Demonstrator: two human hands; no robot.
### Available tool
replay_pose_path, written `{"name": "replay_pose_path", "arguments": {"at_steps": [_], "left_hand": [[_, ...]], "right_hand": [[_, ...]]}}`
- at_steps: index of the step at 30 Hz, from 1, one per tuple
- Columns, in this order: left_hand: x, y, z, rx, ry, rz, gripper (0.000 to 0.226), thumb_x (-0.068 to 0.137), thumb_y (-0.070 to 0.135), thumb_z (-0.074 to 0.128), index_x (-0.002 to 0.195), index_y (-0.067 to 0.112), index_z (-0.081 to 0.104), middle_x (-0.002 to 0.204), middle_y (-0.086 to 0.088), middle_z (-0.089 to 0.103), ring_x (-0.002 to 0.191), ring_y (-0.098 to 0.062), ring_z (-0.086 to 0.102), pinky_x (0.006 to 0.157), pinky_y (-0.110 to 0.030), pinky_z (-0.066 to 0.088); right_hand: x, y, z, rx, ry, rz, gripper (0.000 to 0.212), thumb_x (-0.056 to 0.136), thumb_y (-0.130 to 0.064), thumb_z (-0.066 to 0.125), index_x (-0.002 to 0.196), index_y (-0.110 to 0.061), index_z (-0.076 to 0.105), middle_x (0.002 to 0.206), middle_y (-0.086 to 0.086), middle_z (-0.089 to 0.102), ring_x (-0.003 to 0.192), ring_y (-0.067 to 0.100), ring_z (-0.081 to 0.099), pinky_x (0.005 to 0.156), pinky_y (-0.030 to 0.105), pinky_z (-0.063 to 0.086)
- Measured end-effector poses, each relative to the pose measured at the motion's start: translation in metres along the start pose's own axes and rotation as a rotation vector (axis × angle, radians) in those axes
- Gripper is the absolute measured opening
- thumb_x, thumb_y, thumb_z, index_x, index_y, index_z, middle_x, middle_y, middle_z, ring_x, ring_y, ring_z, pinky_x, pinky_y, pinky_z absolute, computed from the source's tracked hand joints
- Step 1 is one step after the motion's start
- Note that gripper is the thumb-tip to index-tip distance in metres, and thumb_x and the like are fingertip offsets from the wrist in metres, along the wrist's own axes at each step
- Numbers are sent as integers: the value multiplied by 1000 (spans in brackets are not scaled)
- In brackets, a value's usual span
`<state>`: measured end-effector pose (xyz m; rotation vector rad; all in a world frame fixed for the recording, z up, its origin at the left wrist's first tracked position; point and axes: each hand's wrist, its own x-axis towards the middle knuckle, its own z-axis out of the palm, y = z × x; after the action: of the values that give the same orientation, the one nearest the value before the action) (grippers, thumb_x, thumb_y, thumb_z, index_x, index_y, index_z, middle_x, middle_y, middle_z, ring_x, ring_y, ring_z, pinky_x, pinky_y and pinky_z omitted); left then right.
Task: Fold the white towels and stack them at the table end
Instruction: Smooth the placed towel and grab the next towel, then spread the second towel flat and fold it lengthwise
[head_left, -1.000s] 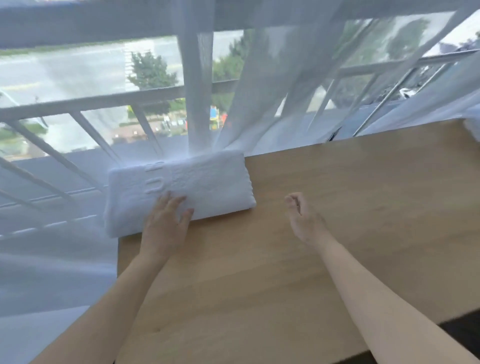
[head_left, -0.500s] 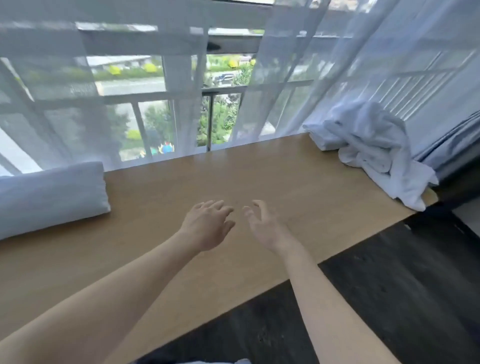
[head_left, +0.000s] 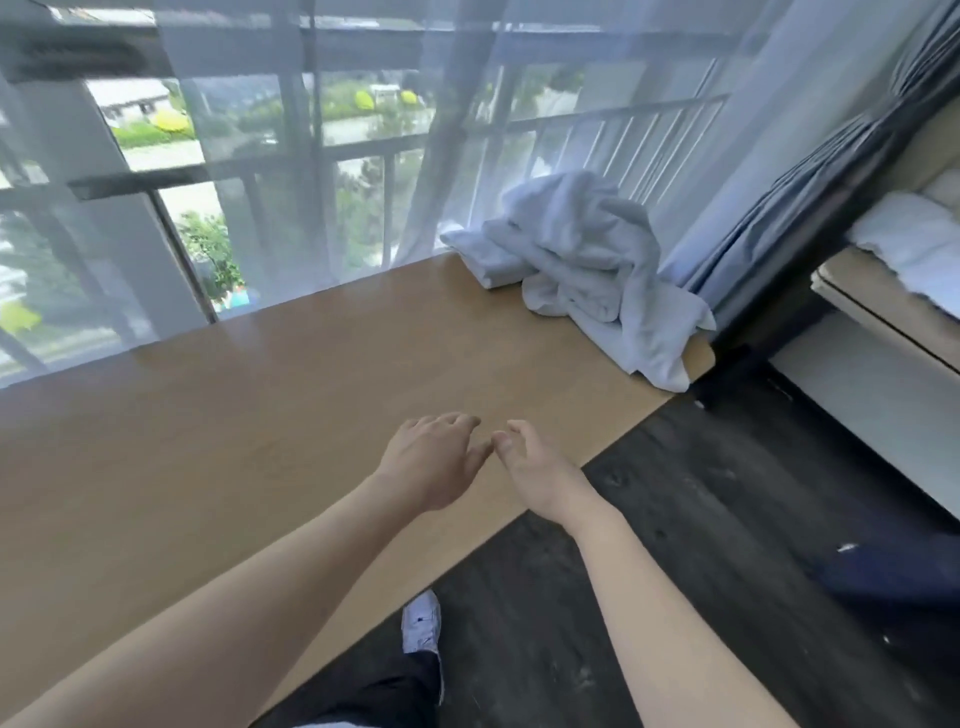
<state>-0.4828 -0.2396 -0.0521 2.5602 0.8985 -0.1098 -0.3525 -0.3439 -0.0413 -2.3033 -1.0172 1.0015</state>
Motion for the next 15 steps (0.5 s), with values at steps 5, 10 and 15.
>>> {"name": "replay_pose_path", "arguments": {"at_steps": [5, 10, 15], "left_hand": [[92, 8, 10, -43, -18, -2, 54, 104, 55, 30, 146, 23, 45, 146, -1, 54, 132, -25, 52, 105, -39, 38], [165, 29, 18, -48, -103, 28, 53, 105, 54, 27, 145, 23, 45, 144, -2, 56, 131, -27, 52, 103, -39, 38], [227, 43, 2, 55, -52, 81, 54, 104, 56, 24, 142, 25, 47, 141, 1, 58, 129, -25, 52, 103, -38, 37]], "right_hand": [[50, 52, -60, -18, 60, 131, 65, 100, -64, 30, 154, -29, 28, 159, -3, 34, 142, 21, 36, 109, 37, 32], [96, 84, -110, -17, 112, 221, 64, 101, -63, 28, 154, -27, 28, 158, -1, 36, 141, 22, 39, 106, 38, 34], [154, 82, -148, 14, 205, 109, 66, 100, -63, 24, 152, -24, 32, 156, -3, 38, 143, 17, 35, 114, 39, 32]]}}
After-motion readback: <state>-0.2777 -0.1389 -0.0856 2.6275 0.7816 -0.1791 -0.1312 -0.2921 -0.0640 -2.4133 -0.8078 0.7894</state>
